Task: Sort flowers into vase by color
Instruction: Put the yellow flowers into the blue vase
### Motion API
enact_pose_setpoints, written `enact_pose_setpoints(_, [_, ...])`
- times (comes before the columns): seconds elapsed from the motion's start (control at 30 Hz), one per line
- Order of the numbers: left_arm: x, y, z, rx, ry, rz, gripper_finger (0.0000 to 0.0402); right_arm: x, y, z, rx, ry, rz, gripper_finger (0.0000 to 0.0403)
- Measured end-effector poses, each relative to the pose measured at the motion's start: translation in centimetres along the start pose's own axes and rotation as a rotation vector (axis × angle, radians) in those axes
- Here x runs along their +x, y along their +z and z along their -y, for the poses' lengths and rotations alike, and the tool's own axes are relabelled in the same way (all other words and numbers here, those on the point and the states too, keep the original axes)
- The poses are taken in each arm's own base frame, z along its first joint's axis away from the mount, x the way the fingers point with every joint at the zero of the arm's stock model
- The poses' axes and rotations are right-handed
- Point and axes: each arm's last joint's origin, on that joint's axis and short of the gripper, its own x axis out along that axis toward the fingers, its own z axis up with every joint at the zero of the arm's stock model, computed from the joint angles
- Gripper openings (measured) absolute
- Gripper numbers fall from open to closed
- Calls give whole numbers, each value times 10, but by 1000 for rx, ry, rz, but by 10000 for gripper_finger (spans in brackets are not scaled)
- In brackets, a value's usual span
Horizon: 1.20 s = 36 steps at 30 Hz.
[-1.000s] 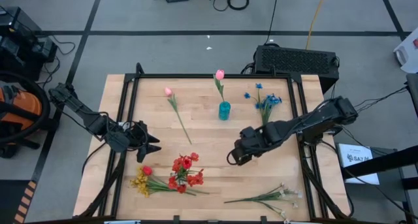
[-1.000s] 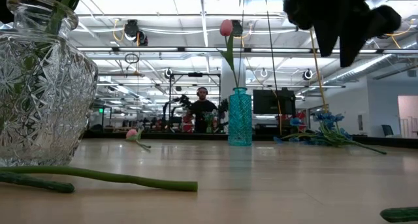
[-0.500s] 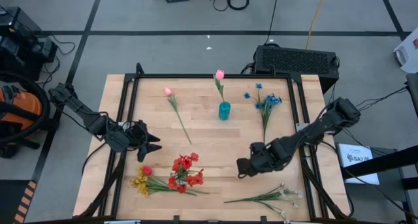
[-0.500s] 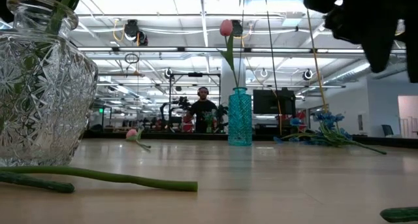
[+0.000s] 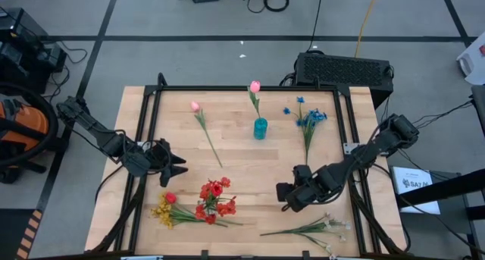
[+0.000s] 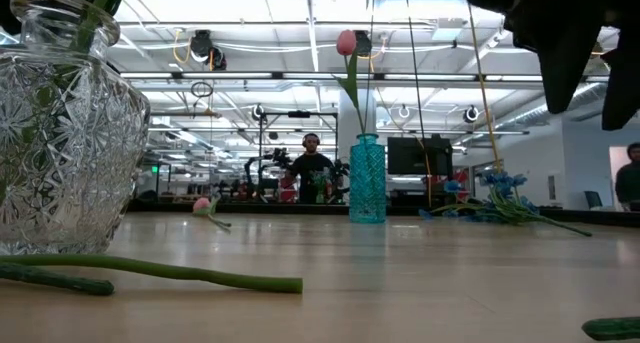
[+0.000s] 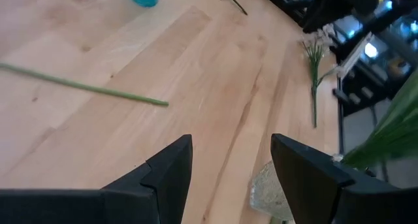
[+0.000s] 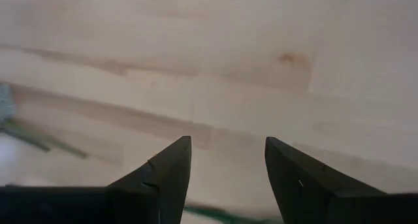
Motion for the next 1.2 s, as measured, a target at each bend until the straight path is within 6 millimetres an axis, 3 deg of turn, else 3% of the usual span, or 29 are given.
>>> enact_pose_setpoints(0.2, [8,-4,0,-187,57,-15,214,13,17,8,-47,-55,16,176])
enact_pose_setpoints(0.47, [26,-11,4,-317,165,-190,214,25,52,35,-83,73,-30,148])
enact_pose_setpoints(0.8, [34,10,36,-497,349,-207,214,1,101,83,-190,136,45,141])
enact_pose_setpoints(1.0, [46,9,55,-661,477,-256,214,-20,127,102,-276,135,109,141])
enact_pose_setpoints(1.2, [57,-3,73,-848,552,-320,214,-29,140,110,-362,148,156,141])
